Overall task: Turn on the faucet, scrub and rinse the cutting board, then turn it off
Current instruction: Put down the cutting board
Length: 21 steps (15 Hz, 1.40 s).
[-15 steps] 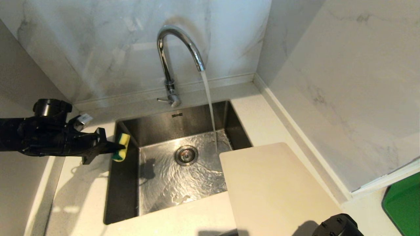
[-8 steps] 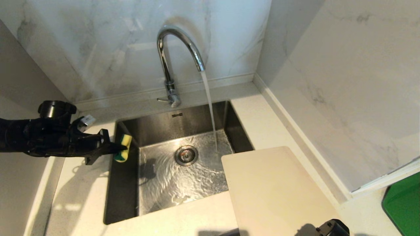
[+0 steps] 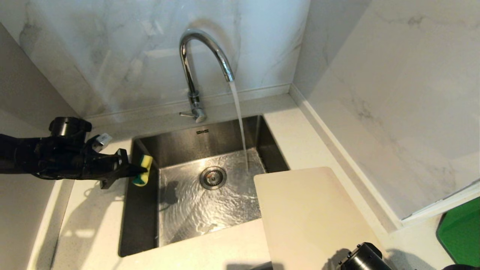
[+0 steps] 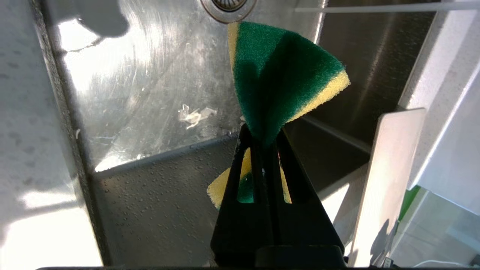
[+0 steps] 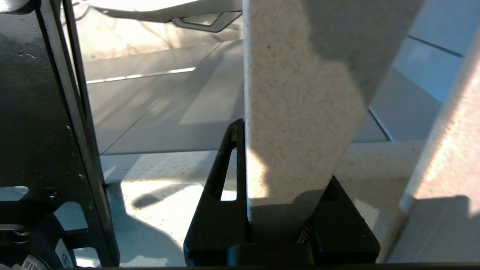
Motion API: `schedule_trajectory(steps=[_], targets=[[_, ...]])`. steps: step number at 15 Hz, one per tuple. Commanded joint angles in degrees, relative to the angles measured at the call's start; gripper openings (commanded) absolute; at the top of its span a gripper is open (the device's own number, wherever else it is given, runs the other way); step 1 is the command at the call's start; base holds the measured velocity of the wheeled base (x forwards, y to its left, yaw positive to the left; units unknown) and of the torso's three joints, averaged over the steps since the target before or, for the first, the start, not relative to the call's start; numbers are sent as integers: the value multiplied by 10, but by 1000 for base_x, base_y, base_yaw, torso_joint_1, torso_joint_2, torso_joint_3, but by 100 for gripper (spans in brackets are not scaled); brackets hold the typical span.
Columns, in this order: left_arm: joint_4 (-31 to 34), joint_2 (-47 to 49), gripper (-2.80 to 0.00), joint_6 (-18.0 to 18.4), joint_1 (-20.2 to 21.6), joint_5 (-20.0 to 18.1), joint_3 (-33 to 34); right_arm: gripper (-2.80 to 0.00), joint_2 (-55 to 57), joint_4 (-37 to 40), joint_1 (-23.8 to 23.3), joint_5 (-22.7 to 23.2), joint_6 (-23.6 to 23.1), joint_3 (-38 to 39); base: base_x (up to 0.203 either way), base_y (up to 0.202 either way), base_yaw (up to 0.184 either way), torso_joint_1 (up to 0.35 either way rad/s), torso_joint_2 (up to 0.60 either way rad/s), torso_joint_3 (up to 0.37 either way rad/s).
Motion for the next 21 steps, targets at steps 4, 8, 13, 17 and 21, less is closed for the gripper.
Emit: schedule_trajectory(steps=[4,8,13,17,21], targets=[[0,19,-280,-2,0,-2,-7,-280,81,-38,-19,24,-17,-34,0,0,0,0,0,0],[0,30,-280,-2,1,-2,-11,-280,109,-42,-21,26,-24,-44,0,0,0,0,0,0],[0,29,-280,-2,1,-2,-16,-280,133,-44,-31,46,-29,-49,0,0,0,0,0,0],[0,29,-280,-3,1,-2,-21,-280,165,-44,-30,47,-41,-78,0,0,0,0,0,0],[0,30,-280,-3,1,-2,-22,-280,192,-44,-30,47,-50,-102,0,0,0,0,0,0]])
